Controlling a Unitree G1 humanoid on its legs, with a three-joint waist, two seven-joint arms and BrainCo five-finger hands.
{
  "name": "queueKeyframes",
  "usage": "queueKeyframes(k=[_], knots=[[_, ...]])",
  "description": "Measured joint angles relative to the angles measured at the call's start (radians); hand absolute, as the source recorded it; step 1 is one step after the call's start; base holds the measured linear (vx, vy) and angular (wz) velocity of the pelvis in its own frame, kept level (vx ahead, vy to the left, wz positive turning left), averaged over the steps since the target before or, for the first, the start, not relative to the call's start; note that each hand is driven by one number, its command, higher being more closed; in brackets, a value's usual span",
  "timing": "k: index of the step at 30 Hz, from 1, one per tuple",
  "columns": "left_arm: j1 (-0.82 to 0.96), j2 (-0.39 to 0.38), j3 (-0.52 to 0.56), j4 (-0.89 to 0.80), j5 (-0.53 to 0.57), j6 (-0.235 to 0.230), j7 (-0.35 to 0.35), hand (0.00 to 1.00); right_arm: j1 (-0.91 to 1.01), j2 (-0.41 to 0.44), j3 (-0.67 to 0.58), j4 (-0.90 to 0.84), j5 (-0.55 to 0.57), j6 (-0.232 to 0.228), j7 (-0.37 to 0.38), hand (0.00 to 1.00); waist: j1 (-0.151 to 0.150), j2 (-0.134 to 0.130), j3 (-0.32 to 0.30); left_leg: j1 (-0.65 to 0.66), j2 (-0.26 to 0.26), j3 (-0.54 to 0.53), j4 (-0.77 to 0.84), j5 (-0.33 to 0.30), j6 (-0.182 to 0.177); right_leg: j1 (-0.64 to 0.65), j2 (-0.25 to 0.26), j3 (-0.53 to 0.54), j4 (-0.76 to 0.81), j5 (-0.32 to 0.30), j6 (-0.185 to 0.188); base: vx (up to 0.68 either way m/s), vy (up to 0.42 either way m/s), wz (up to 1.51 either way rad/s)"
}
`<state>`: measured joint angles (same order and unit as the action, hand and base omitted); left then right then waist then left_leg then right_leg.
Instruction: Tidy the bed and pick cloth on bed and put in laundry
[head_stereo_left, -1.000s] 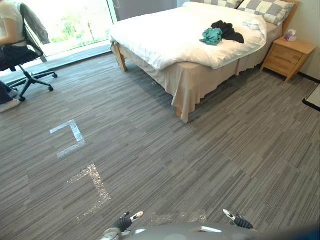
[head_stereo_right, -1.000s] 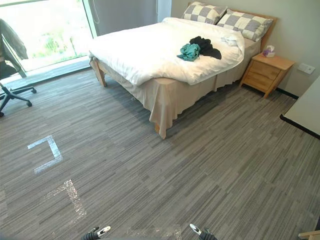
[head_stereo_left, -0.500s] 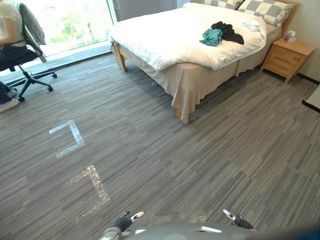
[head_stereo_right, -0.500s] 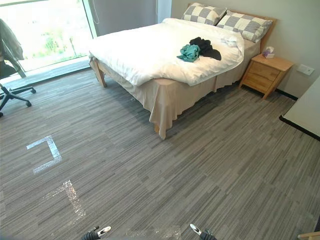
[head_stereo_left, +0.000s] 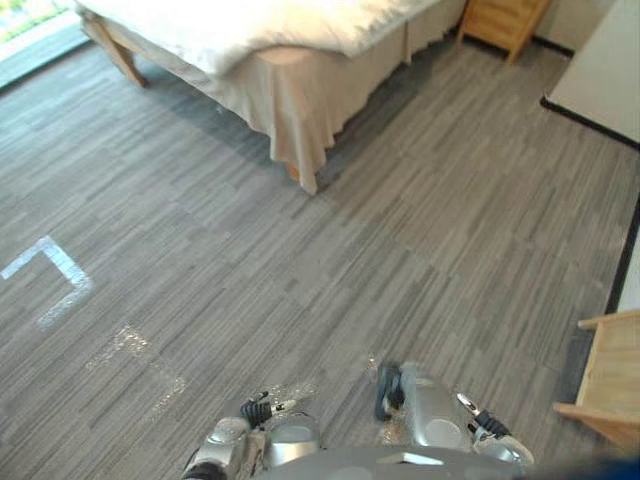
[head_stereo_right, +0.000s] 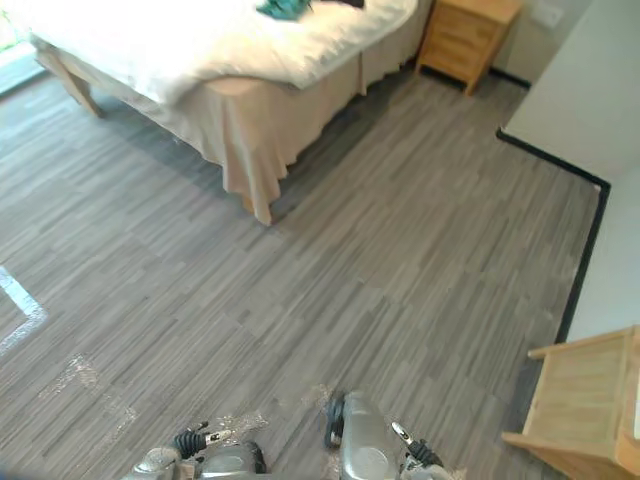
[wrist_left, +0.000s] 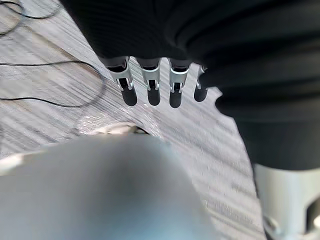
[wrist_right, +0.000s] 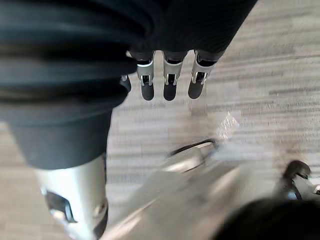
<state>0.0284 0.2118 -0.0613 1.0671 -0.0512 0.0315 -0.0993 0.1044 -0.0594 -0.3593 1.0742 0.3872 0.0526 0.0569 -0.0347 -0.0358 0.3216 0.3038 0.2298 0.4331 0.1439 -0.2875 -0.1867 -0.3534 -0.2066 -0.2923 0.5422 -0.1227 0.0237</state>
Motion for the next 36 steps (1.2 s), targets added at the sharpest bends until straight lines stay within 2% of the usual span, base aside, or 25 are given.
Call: queueKeyframes(k=[1, 2, 3, 4, 5, 7, 9, 11, 12, 14, 16, 17, 18, 19, 20, 21, 22, 24, 25, 26, 28, 29, 31, 33, 36], knots=[[0.012, -0.001, 0.002, 0.004, 0.009, -0.001, 0.007, 0.0, 0.005, 0.004, -0.016, 0.004, -0.008, -0.002, 0.01, 0.0, -0.014, 0.022, -0.016, 0.028, 0.029, 0.004, 0.007, -0.006, 0.023, -0.017, 0.025, -0.003, 0.1, -0.098, -0.025, 0.65, -0.47, -0.24], [0.003, -0.007, 0.002, 0.003, 0.013, -0.006, 0.017, 0.0, 0.005, 0.012, -0.042, 0.004, -0.026, -0.004, 0.018, 0.0, -0.036, 0.025, -0.027, 0.033, 0.051, -0.004, 0.042, 0.01, 0.036, -0.038, 0.032, -0.003, 0.176, -0.174, -0.044, 0.51, -0.37, -0.22], [-0.004, -0.012, 0.002, 0.0, 0.014, -0.007, 0.02, 0.0, 0.004, 0.013, -0.051, 0.004, -0.039, -0.003, 0.019, 0.0, -0.04, 0.029, -0.03, 0.028, 0.061, -0.008, 0.074, 0.018, 0.039, -0.044, 0.036, -0.003, 0.202, -0.196, -0.064, 0.49, -0.383, -0.34], [-0.012, -0.03, 0.0, -0.006, 0.013, -0.013, 0.021, 0.0, 0.004, 0.004, -0.064, 0.005, -0.063, -0.003, 0.019, 0.0, -0.046, 0.053, -0.042, 0.001, 0.097, -0.013, 0.181, 0.027, 0.047, -0.039, 0.066, -0.003, 0.219, -0.239, -0.098, 0.51, -0.335, -0.53], [-0.013, -0.056, 0.003, -0.007, -0.002, -0.022, 0.023, 0.0, 0.003, -0.001, -0.064, 0.009, -0.104, -0.003, 0.021, 0.0, -0.056, 0.072, -0.054, -0.059, 0.127, -0.047, 0.381, 0.073, 0.097, -0.004, 0.106, 0.005, 0.21, -0.277, -0.135, 0.63, -0.345, -0.53], [-0.012, -0.082, 0.009, -0.008, -0.022, -0.033, 0.024, 0.0, 0.0, -0.011, -0.061, 0.022, -0.129, -0.006, 0.024, 0.0, -0.06, 0.089, -0.062, -0.155, 0.136, -0.134, 0.652, 0.097, 0.102, 0.063, 0.168, 0.023, 0.151, -0.297, -0.162, 0.48, -0.2, -0.4], [-0.007, -0.106, 0.037, -0.03, -0.061, -0.056, 0.035, 0.0, -0.032, -0.032, -0.048, 0.061, -0.171, -0.016, 0.027, 0.0, -0.055, 0.103, -0.056, -0.298, 0.09, -0.239, 0.99, 0.036, 0.102, 0.186, 0.224, 0.039, 0.043, -0.292, -0.171, 0.45, -0.098, -0.43], [-0.005, -0.108, 0.054, -0.077, -0.087, -0.082, 0.045, 0.0, -0.04, -0.037, -0.021, 0.062, -0.197, -0.018, 0.027, 0.0, -0.026, 0.084, -0.044, -0.429, 0.009, -0.263, 1.113, -0.001, 0.118, 0.308, 0.244, 0.065, -0.047, -0.279, -0.167, 0.46, -0.044, -0.54], [-0.005, -0.11, 0.068, -0.12, -0.103, -0.099, 0.049, 0.0, -0.05, -0.034, -0.017, 0.053, -0.204, -0.022, 0.028, 0.0, 0.001, 0.077, -0.041, -0.518, -0.028, -0.252, 1.099, -0.018, 0.136, 0.373, 0.245, 0.083, -0.095, -0.278, -0.164, 0.47, 0.024, -0.63], [-0.004, -0.119, 0.097, -0.176, -0.128, -0.115, 0.054, 0.0, -0.062, -0.02, -0.015, -0.014, -0.215, -0.024, 0.027, 0.0, 0.032, 0.07, -0.036, -0.641, -0.041, -0.17, 0.939, -0.047, 0.175, 0.481, 0.231, 0.085, -0.18, -0.275, -0.154, 0.63, 0.084, -0.63], [-0.004, -0.126, 0.127, -0.183, -0.135, -0.123, 0.053, 0.0, -0.068, -0.01, -0.012, -0.059, -0.216, -0.032, 0.025, 0.0, 0.046, 0.047, -0.029, -0.673, -0.055, -0.039, 0.693, -0.035, 0.186, 0.575, 0.176, 0.079, -0.235, -0.29, -0.09, 0.64, 0.113, -0.41], [-0.003, -0.131, 0.138, -0.176, -0.136, -0.124, 0.047, 0.0, -0.07, -0.008, -0.012, -0.069, -0.216, -0.041, 0.024, 0.0, 0.044, 0.054, -0.037, -0.664, -0.067, 0.069, 0.478, 0.044, 0.205, 0.626, 0.152, 0.055, -0.261, -0.297, -0.027, 0.53, 0.098, -0.06], [0.002, -0.135, 0.136, -0.166, -0.135, -0.123, 0.035, 0.0, -0.069, -0.011, -0.023, -0.068, -0.216, -0.042, 0.023, 0.0, 0.043, 0.071, -0.047, -0.66, -0.068, 0.115, 0.355, 0.11, 0.231, 0.651, 0.15, 0.035, -0.266, -0.298, -0.006, 0.82, 0.209, 0.13], [0.012, -0.145, 0.132, -0.129, -0.136, -0.122, 0.018, 0.0, -0.064, -0.016, -0.033, -0.059, -0.217, -0.04, 0.019, 0.0, 0.051, 0.084, -0.06, -0.629, -0.086, 0.16, 0.213, 0.294, 0.395, 0.723, 0.143, 0.018, -0.265, -0.315, 0.038, 0.72, 0.201, 0.38], [0.005, -0.145, 0.154, -0.12, -0.158, -0.116, 0.017, 0.0, -0.07, 0.002, -0.035, -0.047, -0.224, -0.037, 0.018, 0.0, 0.047, 0.061, -0.068, -0.615, -0.13, 0.168, 0.218, 0.256, 0.408, 0.749, 0.113, 0.007, -0.271, -0.312, 0.048, 0.87, 0.244, 0.61], [-0.005, -0.142, 0.154, -0.108, -0.167, -0.106, 0.018, 0.0, -0.071, 0.013, -0.029, -0.035, -0.244, -0.037, 0.018, 0.0, 0.046, 0.032, -0.091, -0.62, -0.164, 0.165, 0.23, 0.211, 0.423, 0.75, 0.08, -0.013, -0.279, -0.258, 0.074, 0.72, 0.207, 0.43], [-0.006, -0.139, 0.152, -0.103, -0.173, -0.098, 0.019, 0.0, -0.095, 0.024, -0.026, -0.03, -0.268, -0.037, 0.016, 0.0, 0.061, 0.026, -0.099, -0.627, -0.168, 0.159, 0.277, 0.152, 0.421, 0.749, 0.071, -0.007, -0.274, -0.189, 0.063, 0.69, 0.218, 0.24], [-0.006, -0.132, 0.151, -0.103, -0.176, -0.08, 0.027, 0.0, -0.113, 0.023, -0.026, -0.013, -0.292, -0.037, 0.014, 0.0, 0.078, 0.012, -0.113, -0.621, -0.183, 0.149, 0.34, 0.075, 0.425, 0.735, 0.036, -0.01, -0.183, -0.132, 0.115, 0.68, 0.233, 0.22], [-0.006, -0.124, 0.139, -0.101, -0.175, -0.068, 0.04, 0.0, -0.11, 0.017, -0.026, -0.006, -0.315, -0.037, 0.009, 0.0, 0.078, -0.004, -0.122, -0.594, -0.215, 0.124, 0.371, 0.024, 0.41, 0.69, -0.01, -0.003, 0.002, -0.09, 0.146, 0.78, 0.257, 0.75], [-0.007, -0.117, 0.134, -0.089, -0.175, -0.056, 0.044, 0.0, -0.107, 0.011, -0.025, 0.006, -0.324, -0.038, 0.006, 0.0, 0.07, -0.014, -0.127, -0.555, -0.256, 0.082, 0.379, -0.012, 0.407, 0.615, -0.05, 0.014, 0.255, -0.091, 0.15, 0.61, 0.193, 0.91], [-0.006, -0.114, 0.131, -0.064, -0.177, -0.042, 0.045, 0.0, -0.09, 0.005, -0.018, 0.011, -0.337, -0.039, 0.0, 0.0, 0.043, -0.013, -0.128, -0.458, -0.305, 0.01, 0.34, -0.025, 0.406, 0.5, -0.071, 0.037, 0.519, -0.12, 0.155, 0.53, 0.12, 1.25], [-0.003, -0.114, 0.117, -0.052, -0.179, -0.034, 0.049, 0.0, -0.077, 0.0, -0.004, 0.011, -0.341, -0.041, 0.0, 0.0, 0.038, -0.002, -0.129, -0.391, -0.325, -0.046, 0.288, -0.022, 0.401, 0.426, -0.077, 0.033, 0.573, -0.136, 0.126, 0.48, 0.08, 1.3], [0.001, -0.11, 0.097, -0.052, -0.205, -0.025, 0.057, 0.0, -0.069, -0.006, 0.01, 0.004, -0.341, -0.053, 0.001, 0.0, 0.033, 0.01, -0.13, -0.297, -0.341, -0.133, 0.203, -0.004, 0.372, 0.322, -0.068, 0.034, 0.538, -0.175, 0.109, 0.51, 0.025, 1.3], [-0.009, -0.112, 0.069, -0.052, -0.215, -0.015, 0.062, 0.0, -0.061, -0.017, 0.015, 0.004, -0.339, -0.061, 0.003, 0.0, 0.026, 0.028, -0.122, -0.206, -0.341, -0.237, 0.138, 0.017, 0.336, 0.256, -0.042, 0.042, 0.392, -0.206, 0.1, 0.39, -0.048, 1.54], [-0.012, -0.122, 0.07, -0.053, -0.212, -0.014, 0.063, 0.0, -0.045, -0.011, 0.017, 0.005, -0.319, -0.061, 0.01, 0.0, 0.027, 0.019, -0.126, -0.122, -0.328, -0.396, 0.083, 0.017, 0.3, 0.199, 0.01, 0.162, 0.044, -0.177, 0.1, 0.33, -0.157, 1.52]])
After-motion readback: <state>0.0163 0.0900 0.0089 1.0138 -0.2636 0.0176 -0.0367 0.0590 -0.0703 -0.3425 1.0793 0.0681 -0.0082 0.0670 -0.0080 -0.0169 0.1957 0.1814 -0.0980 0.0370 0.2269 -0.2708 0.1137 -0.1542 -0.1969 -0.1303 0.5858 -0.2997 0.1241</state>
